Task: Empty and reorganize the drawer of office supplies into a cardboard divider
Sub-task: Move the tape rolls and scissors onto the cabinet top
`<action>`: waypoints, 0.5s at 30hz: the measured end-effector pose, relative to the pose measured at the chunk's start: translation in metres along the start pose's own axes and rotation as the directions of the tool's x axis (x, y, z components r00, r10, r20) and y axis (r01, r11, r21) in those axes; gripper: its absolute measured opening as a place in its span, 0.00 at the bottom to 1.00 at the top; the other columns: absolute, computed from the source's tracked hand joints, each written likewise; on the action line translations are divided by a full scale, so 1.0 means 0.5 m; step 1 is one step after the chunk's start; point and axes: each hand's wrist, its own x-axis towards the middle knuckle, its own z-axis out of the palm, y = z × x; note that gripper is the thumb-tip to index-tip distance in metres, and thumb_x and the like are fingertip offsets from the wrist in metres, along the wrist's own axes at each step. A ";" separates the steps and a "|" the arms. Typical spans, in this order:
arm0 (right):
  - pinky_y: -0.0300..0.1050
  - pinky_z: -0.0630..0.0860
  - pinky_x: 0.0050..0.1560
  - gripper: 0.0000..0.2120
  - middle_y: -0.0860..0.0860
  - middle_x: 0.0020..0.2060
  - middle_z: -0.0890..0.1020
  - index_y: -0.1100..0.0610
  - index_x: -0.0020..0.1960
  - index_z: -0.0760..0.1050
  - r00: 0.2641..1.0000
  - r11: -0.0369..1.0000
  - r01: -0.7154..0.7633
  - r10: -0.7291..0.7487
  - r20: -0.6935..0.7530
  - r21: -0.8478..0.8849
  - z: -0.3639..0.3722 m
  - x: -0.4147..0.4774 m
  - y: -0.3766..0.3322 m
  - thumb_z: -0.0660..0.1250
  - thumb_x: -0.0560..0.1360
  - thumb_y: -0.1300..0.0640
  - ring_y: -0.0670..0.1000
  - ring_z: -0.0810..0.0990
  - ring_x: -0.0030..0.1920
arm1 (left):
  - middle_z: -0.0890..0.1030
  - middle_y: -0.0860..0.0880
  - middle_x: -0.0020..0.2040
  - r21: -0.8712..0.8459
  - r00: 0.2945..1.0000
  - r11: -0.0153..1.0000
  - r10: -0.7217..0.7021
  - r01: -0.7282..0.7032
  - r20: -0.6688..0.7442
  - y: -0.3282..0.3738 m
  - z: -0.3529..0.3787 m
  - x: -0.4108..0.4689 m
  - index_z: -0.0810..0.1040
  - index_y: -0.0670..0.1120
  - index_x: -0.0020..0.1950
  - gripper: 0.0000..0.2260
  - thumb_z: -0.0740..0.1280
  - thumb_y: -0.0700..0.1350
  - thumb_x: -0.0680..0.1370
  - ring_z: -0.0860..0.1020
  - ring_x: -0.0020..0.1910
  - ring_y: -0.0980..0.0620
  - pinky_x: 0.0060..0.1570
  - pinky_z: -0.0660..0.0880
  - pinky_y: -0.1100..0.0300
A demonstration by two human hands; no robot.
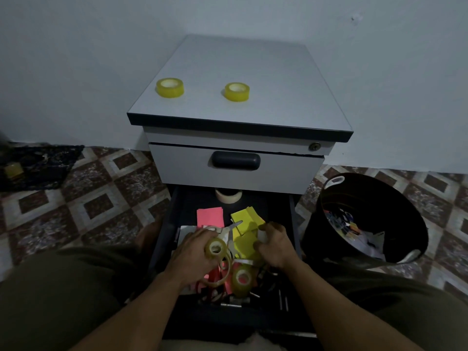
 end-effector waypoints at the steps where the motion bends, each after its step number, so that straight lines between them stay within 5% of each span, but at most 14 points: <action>1: 0.40 0.70 0.57 0.17 0.56 0.64 0.70 0.55 0.58 0.74 1.000 0.999 -0.023 0.023 0.009 0.022 0.002 0.007 0.000 0.67 0.70 0.51 0.59 0.73 0.64 | 0.77 0.61 0.55 -0.007 1.000 1.000 -0.003 0.003 -0.001 0.000 0.000 0.001 0.76 0.57 0.60 0.21 0.70 0.58 0.68 0.76 0.55 0.55 0.54 0.77 0.51; 4: 0.40 0.67 0.44 0.07 0.60 0.54 0.76 0.52 0.42 0.68 0.998 0.999 -0.028 0.029 -0.058 0.017 0.012 0.020 0.008 0.64 0.71 0.51 0.60 0.77 0.51 | 0.77 0.60 0.55 -0.044 1.000 0.999 -0.012 0.012 0.002 0.000 -0.001 0.004 0.77 0.56 0.59 0.21 0.69 0.58 0.67 0.77 0.55 0.55 0.54 0.77 0.51; 9: 0.41 0.71 0.62 0.18 0.53 0.63 0.74 0.58 0.59 0.78 0.974 0.972 0.224 -0.226 -0.014 -0.074 0.015 -0.019 -0.014 0.63 0.71 0.58 0.55 0.76 0.60 | 0.78 0.59 0.60 -0.090 0.999 0.995 -0.038 0.036 -0.022 0.000 0.004 0.003 0.75 0.56 0.64 0.27 0.69 0.58 0.66 0.77 0.59 0.56 0.58 0.77 0.51; 12: 0.43 0.73 0.61 0.18 0.53 0.61 0.78 0.58 0.56 0.81 0.923 0.910 0.377 -0.353 0.154 -0.175 0.031 -0.045 -0.033 0.62 0.70 0.58 0.55 0.76 0.59 | 0.76 0.59 0.62 -0.094 0.998 0.994 -0.052 0.049 -0.022 -0.006 0.009 0.002 0.73 0.58 0.66 0.28 0.69 0.58 0.66 0.76 0.61 0.56 0.59 0.76 0.51; 15: 0.46 0.76 0.55 0.17 0.53 0.55 0.80 0.58 0.51 0.82 0.923 0.918 0.367 -0.340 0.181 -0.147 0.037 -0.048 -0.026 0.61 0.66 0.58 0.55 0.78 0.54 | 0.77 0.60 0.59 -0.097 0.999 0.995 -0.038 0.034 -0.031 -0.003 0.009 0.003 0.73 0.60 0.64 0.26 0.72 0.55 0.67 0.76 0.59 0.56 0.58 0.77 0.51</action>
